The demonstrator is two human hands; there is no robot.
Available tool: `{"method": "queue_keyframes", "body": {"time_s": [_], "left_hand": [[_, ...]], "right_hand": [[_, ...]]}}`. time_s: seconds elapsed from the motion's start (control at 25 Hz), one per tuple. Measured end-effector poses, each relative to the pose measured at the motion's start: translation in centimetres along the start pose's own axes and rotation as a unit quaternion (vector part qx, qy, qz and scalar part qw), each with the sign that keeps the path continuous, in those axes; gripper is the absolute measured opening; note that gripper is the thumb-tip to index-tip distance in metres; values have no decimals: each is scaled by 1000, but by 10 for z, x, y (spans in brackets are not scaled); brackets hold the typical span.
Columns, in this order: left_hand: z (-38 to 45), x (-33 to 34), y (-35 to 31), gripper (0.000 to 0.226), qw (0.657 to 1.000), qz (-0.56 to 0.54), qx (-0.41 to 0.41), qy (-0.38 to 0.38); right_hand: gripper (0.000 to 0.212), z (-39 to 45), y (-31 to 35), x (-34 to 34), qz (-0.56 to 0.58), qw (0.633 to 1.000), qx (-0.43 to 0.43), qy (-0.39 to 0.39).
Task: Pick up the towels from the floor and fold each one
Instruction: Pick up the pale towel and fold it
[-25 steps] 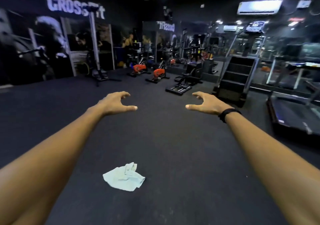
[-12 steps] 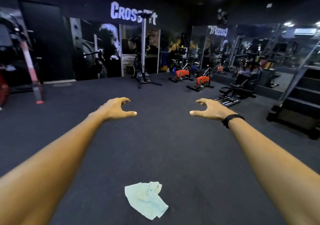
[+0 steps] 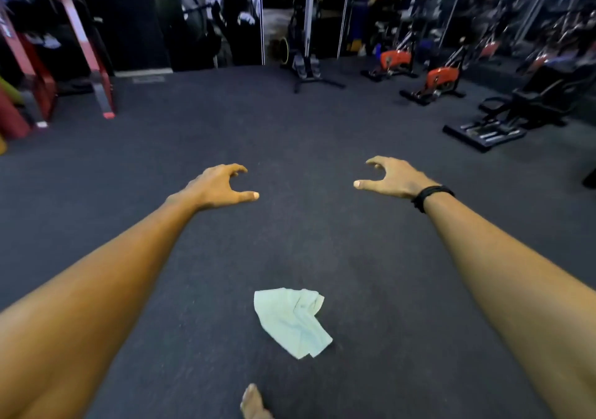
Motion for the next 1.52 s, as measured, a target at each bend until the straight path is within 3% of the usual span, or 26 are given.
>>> {"method": "queue_keyframes", "body": {"time_s": [0.28,0.52,0.8,1.12,1.24,1.36,1.44,1.52], "left_hand": [[132,122,88,76,994,-9,-45,104],[214,290,164,82,969,5,-87,231],[250,540,275,75,943,5,-118,312],[221,765,380,74,908,-30,-159,386],[212,804,403,72,905,-34,-169,390],[205,834,419,71,899,-32,-177,400],[202,846,422,71,895,-42,-173,408],[204,847,419,70,895,-37,-165,413]], "right_hand": [[82,131,-63,140,-56,989,70,120],[75,220,-136,298,-64,973,106,195],[60,261,-232,597,-50,950,100,292],[49,217,-304,904,-21,897,117,427],[57,216,-312,963,-10,897,142,419],[72,226,-318,988,18,927,223,301],[81,226,-322,998,67,923,289,244],[76,223,-318,1008,82,910,294,279]]}}
Point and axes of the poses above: each hand's wrist, its own z-axis towards the middle knuckle, its own x-axis out of the palm, y = z × x, the point moved 7 cm from there along z, towards the middle knuckle, and after that the axes turned 2 degrees about y, right-handed, at the moved point
